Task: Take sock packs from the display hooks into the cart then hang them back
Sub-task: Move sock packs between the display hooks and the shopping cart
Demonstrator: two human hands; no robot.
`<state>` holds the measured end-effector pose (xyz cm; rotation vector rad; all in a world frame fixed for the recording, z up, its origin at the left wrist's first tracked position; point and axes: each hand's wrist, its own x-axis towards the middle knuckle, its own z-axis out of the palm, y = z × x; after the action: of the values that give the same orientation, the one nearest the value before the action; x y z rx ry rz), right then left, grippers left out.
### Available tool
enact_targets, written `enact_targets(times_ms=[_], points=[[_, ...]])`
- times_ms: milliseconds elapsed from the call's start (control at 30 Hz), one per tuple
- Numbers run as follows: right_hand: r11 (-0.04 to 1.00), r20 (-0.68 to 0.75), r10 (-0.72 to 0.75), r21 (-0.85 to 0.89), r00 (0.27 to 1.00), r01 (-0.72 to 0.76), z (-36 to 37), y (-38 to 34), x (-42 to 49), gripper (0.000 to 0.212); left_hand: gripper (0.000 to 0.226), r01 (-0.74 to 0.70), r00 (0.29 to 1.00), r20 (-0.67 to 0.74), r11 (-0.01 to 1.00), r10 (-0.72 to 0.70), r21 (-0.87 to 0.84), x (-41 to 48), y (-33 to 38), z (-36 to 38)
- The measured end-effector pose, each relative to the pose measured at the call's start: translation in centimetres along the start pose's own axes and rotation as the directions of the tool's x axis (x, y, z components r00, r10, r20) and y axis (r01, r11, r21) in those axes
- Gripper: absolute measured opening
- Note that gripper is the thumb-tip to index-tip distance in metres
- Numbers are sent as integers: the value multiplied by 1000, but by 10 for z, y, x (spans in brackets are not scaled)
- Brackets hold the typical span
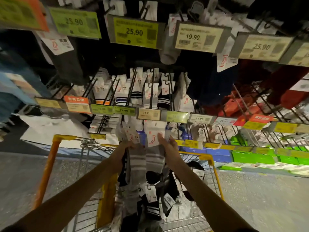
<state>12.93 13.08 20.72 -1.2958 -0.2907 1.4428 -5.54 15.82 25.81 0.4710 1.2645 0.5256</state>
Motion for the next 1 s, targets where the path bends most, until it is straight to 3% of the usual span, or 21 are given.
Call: enact_targets(times_ms=[200,300,433,700,800,900,1000], points=[[997,26,-62,-50,998,64,16,-11,14,32,13,-38,999,15,998,39,-46,9,18,3],[993,46,-94,-66,995,97,28,-17,20,35,23,-51,998,19,993,54,-103,15,23,2],[991,-45,-100,-98,994,95,48,-23,26,5,19,-56,997,35,981,64,-187,19,30,0],[972,-120,-192,-160,974,172,56,-13,41,6,24,-55,990,112,957,90,-285,32,37,0],[960,-114,-230,-189,966,206,53,-8,42,16,22,-53,989,120,962,88,-267,35,31,2],[954,-131,-232,-223,964,199,57,-13,44,9,20,-20,994,100,962,49,-274,38,29,3],[948,-134,-201,-276,970,159,62,-23,55,23,16,-11,997,72,960,33,-280,45,33,5]])
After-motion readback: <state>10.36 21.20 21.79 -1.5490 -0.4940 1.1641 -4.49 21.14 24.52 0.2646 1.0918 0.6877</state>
